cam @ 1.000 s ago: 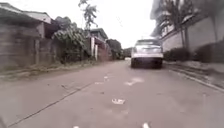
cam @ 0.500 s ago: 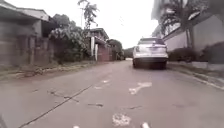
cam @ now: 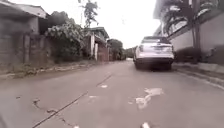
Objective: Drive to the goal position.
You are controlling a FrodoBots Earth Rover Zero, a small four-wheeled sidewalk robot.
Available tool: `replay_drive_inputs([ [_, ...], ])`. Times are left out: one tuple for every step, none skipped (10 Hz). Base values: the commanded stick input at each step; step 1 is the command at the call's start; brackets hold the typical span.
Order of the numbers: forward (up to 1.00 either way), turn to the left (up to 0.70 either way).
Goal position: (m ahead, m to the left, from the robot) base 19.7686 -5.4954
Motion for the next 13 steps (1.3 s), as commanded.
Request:
replay_drive_inputs([
  [0.85,0.01],
  [0.85,0.01],
  [0.85,0.01],
  [0.85,0.01],
  [0.85,0.01],
  [0.85,0.01],
  [0.85,-0.33],
  [0.85,-0.26],
  [0.85,-0.02],
  [0.85,0.01],
  [0.85,0.01],
  [0.85,0.01],
  [0.85,0.01],
])
